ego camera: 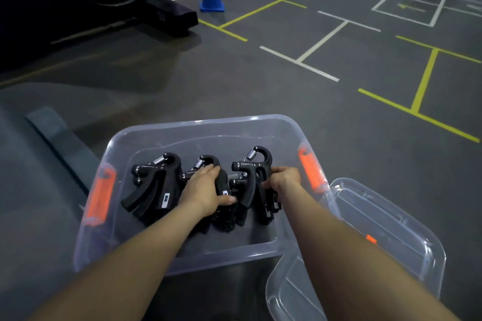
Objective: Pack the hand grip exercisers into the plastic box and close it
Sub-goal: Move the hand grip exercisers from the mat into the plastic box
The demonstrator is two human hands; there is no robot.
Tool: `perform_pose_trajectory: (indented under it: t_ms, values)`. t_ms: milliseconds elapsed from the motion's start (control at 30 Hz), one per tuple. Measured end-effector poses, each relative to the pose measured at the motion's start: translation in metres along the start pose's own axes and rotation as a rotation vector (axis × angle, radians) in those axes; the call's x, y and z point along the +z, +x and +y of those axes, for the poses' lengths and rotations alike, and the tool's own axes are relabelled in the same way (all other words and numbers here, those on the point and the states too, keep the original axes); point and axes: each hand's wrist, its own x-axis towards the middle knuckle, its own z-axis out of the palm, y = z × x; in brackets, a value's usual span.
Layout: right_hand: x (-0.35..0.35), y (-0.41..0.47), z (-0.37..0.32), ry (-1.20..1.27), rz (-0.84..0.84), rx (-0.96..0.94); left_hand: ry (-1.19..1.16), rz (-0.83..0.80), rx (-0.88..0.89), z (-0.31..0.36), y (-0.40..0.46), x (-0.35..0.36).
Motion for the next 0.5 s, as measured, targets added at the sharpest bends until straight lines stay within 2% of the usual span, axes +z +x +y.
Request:
perform_pose_trajectory:
  t_ms: [300,500]
  values:
    - [0.016,0.016,0.01,-0.12,0.097,0.011,0.09,-0.126,0.006,-0.003,0.003,0.0]
    - [0.018,0.02,0.019,-0.165,0.085,0.001,0.113,-0.162,0.001,0.002,0.0,-0.003]
